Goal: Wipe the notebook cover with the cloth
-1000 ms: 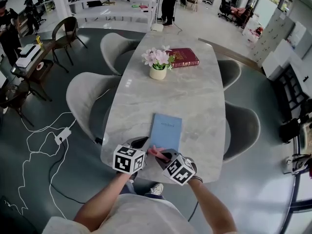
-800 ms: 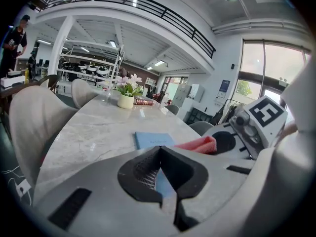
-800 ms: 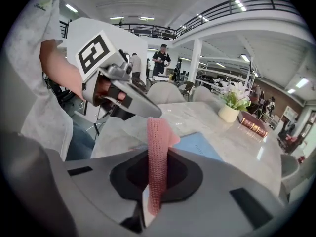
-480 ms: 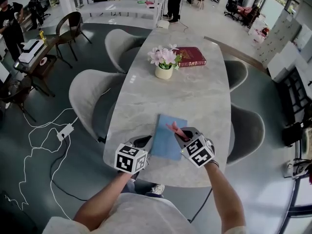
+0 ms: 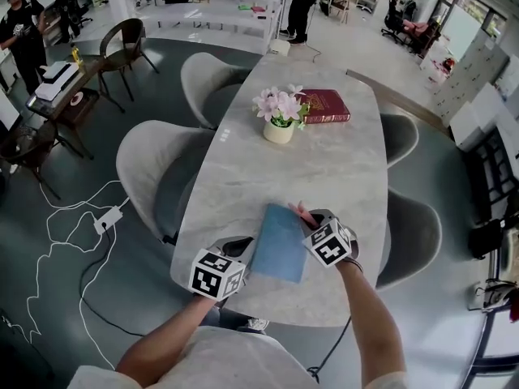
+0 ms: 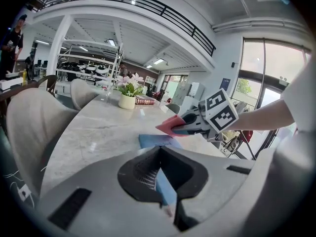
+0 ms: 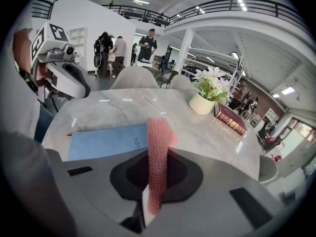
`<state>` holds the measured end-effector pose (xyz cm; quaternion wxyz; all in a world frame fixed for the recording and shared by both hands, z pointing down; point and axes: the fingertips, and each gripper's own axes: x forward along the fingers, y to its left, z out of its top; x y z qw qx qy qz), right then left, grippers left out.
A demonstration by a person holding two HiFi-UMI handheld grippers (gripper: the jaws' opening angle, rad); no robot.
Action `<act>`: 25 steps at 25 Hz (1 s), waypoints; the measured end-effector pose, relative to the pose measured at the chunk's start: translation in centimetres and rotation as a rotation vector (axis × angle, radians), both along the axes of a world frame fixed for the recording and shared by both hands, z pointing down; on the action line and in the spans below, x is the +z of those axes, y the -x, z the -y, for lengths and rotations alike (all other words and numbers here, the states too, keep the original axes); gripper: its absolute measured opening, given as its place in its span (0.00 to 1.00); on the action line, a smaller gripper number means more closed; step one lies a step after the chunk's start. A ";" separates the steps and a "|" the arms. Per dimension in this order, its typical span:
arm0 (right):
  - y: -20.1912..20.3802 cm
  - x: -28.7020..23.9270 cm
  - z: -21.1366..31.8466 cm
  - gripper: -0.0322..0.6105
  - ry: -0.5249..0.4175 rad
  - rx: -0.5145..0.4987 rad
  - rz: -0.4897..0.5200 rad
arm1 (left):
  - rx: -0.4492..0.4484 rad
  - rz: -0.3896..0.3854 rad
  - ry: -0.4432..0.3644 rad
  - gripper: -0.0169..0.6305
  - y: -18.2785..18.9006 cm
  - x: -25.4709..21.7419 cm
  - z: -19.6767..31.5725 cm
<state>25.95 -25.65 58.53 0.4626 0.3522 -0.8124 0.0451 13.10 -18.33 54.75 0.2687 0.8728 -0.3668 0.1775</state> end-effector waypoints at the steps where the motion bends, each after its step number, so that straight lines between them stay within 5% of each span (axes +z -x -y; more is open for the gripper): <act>1: -0.2 0.4 0.2 0.07 0.006 0.003 -0.009 | 0.000 0.002 0.002 0.04 0.0 0.1 0.0; 25: 0.9 3.0 -5.9 0.07 0.090 -0.001 0.012 | 0.030 0.005 -0.001 0.04 -0.5 0.0 -1.2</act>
